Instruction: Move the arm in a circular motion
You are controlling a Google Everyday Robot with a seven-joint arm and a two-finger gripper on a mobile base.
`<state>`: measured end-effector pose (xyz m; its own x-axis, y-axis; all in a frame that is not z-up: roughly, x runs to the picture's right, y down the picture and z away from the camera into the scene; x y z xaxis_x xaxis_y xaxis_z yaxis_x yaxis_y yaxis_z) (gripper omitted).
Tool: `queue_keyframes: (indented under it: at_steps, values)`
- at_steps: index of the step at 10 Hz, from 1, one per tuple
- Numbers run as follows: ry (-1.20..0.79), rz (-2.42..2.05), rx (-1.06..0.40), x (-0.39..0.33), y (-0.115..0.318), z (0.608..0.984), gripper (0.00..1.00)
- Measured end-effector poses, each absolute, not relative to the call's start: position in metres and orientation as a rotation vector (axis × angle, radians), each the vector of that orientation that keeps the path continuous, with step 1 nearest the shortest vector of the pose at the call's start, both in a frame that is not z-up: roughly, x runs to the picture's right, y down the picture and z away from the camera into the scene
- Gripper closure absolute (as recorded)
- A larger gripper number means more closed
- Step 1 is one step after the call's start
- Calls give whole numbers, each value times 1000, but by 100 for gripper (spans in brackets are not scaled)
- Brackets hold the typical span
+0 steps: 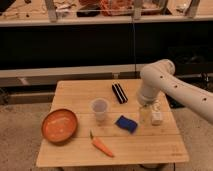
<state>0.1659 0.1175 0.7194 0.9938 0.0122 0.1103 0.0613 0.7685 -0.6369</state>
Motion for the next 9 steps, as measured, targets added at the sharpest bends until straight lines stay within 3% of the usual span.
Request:
queue_keyframes:
  at_steps: [9]
  values:
    - [-99, -170, -695, 81, 115, 712, 20]
